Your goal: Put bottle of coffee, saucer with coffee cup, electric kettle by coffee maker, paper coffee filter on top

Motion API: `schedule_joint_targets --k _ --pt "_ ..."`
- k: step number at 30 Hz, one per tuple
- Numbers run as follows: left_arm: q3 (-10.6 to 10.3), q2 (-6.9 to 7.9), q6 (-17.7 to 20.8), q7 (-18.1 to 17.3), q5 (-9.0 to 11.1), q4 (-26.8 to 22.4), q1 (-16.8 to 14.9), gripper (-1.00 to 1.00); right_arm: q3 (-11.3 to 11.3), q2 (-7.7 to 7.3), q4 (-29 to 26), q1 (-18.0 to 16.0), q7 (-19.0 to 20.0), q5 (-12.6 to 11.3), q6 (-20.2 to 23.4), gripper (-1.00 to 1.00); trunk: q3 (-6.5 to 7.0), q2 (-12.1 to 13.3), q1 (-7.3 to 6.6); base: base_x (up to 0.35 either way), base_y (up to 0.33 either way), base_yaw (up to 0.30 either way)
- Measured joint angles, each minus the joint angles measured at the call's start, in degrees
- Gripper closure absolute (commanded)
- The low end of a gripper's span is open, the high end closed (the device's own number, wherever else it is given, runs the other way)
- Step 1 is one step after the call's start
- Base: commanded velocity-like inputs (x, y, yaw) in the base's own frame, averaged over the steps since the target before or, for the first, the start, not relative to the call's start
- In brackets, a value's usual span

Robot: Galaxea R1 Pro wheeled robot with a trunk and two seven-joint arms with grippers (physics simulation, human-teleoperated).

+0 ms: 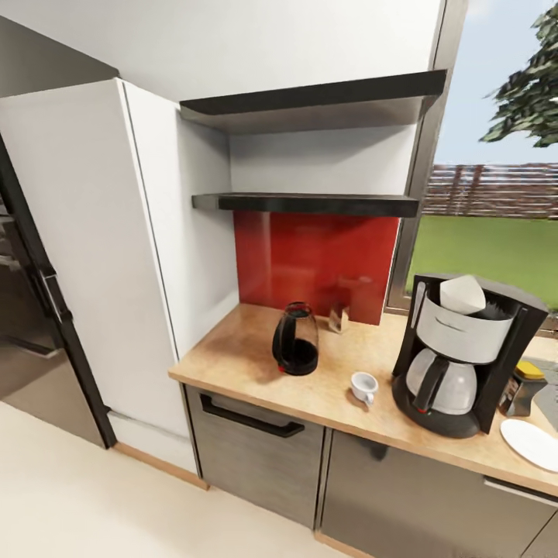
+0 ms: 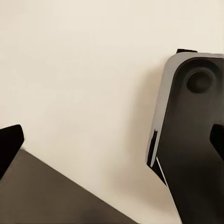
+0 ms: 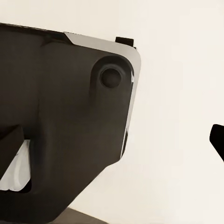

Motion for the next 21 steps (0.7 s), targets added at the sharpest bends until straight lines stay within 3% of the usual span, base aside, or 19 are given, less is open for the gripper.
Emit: schedule_joint_targets --k 12,21 --pt "0.0 0.00 0.0 0.0 0.0 0.0 0.0 -1.00 0.0 0.00 0.0 0.0 0.0 -0.1 0.0 -1.00 0.00 0.0 0.01 0.138 0.298 -0.271" --pt "0.0 0.00 0.0 0.0 0.0 0.0 0.0 -1.00 0.0 0.00 0.0 0.0 0.0 -0.1 0.0 -1.00 0.00 0.0 0.02 0.030 0.219 -0.271"
